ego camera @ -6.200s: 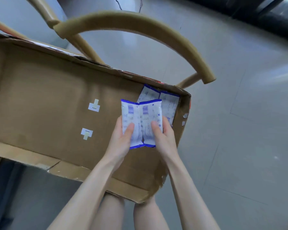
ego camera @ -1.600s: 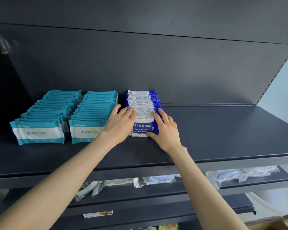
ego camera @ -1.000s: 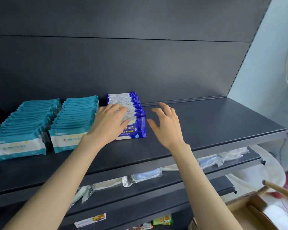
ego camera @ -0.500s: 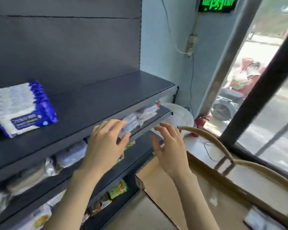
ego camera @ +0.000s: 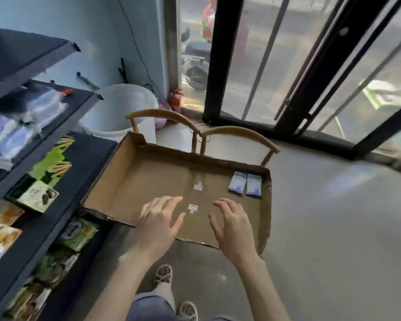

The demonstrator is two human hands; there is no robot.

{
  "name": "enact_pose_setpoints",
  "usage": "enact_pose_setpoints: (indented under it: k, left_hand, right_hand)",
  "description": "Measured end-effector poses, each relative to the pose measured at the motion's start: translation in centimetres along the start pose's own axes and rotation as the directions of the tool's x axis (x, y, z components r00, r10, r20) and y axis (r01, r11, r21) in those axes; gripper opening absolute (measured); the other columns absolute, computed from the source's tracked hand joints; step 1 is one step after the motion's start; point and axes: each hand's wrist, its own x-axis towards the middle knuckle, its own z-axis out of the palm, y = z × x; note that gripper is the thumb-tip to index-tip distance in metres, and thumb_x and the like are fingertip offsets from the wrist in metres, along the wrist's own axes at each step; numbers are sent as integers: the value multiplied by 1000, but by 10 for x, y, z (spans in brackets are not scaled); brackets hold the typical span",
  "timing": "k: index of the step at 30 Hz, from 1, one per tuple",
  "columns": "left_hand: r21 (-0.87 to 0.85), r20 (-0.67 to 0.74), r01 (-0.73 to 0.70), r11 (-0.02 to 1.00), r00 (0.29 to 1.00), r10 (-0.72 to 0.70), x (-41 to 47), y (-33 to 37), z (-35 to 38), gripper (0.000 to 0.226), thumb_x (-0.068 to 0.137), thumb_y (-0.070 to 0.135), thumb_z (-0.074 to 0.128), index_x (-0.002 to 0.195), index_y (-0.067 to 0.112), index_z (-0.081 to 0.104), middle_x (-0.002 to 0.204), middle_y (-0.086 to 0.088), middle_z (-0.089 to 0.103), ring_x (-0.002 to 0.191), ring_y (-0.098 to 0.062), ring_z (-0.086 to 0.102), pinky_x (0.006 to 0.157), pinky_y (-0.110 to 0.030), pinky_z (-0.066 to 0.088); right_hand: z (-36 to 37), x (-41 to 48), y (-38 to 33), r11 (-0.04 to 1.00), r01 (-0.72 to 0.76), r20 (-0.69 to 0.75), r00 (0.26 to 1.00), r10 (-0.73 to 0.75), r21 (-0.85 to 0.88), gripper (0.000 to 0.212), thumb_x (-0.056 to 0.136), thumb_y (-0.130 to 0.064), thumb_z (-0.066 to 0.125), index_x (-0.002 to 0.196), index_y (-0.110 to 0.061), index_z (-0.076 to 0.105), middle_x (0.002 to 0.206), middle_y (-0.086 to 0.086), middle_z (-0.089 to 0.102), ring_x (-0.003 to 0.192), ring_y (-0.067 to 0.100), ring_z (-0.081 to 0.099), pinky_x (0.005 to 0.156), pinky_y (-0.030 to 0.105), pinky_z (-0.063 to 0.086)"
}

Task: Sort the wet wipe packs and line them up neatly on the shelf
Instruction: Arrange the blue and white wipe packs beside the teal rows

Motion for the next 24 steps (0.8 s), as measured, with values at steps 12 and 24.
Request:
enact_pose_setpoints:
  k: [12, 24]
  left_hand:
    - [-68, 255, -96, 993, 961, 110, 127, 49, 103, 41, 94, 30, 54, 134, 22, 50, 131, 4, 55, 123, -14, 48, 108, -33, 29]
    - [-98, 556, 103, 990, 830, -31, 261, 42, 261, 40, 96, 26, 50, 136, 19, 46, 126, 4, 54, 117, -14, 48, 100, -30, 33]
  right_hand:
    - [-13, 71, 115, 949, -308, -5, 951, 309, 69, 34, 92, -24, 59, 124, -13, 59, 127, 3, 59, 118, 19, 51, 100, 33, 44]
    - [51, 203, 244, 842, -535, 227, 830, 510, 62, 35, 96, -23, 51, 129, -14, 53, 132, 0, 54, 119, 17, 48, 100, 28, 37]
